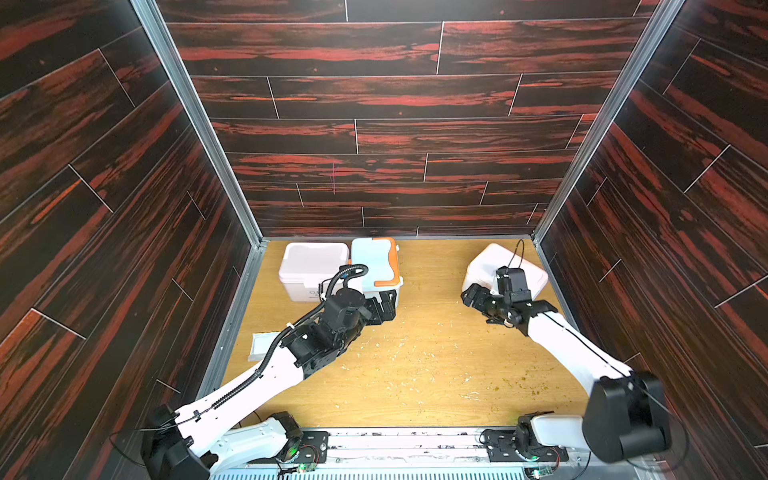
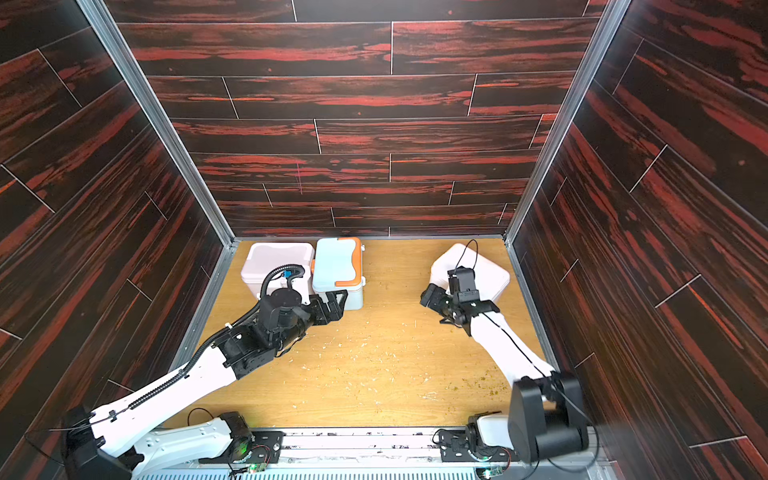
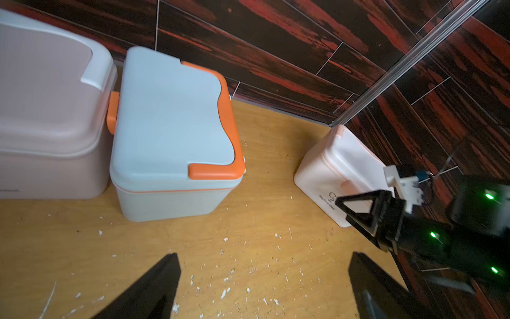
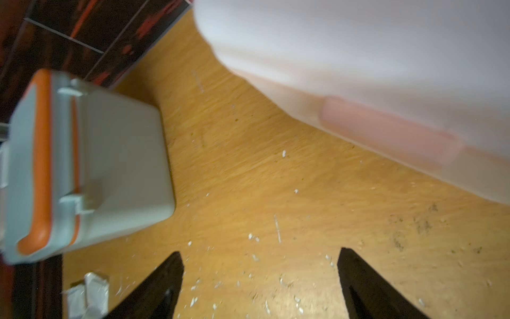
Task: Open first aid kits and take out gauze
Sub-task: Move the first aid kit to the center of the board.
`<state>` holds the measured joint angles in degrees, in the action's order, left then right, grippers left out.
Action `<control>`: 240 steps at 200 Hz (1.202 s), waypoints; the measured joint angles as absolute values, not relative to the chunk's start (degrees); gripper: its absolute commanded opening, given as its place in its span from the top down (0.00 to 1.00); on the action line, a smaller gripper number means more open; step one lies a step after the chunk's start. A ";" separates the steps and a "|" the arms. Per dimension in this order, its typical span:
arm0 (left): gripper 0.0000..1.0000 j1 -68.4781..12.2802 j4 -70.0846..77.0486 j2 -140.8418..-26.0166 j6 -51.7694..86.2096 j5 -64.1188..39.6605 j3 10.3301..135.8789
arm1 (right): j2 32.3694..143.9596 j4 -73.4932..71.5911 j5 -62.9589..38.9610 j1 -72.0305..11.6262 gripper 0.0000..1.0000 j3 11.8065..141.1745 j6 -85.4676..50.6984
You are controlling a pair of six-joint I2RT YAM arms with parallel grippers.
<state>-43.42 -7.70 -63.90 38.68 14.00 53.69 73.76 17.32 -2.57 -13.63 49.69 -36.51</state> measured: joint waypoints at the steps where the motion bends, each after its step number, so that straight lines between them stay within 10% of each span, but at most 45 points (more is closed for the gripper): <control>1: 0.00 -43.33 -7.66 -64.03 38.52 14.00 53.82 | 73.36 17.32 -2.81 -13.65 0.07 49.52 -36.51; 122: 0.00 -37.26 -2.81 -81.23 36.42 4.21 63.00 | 42.39 34.54 -7.40 -15.16 0.03 44.53 -37.34; 240: 0.00 -33.69 -8.82 -79.70 37.30 -2.98 62.22 | 39.51 39.48 -2.70 -15.18 0.01 44.73 -36.91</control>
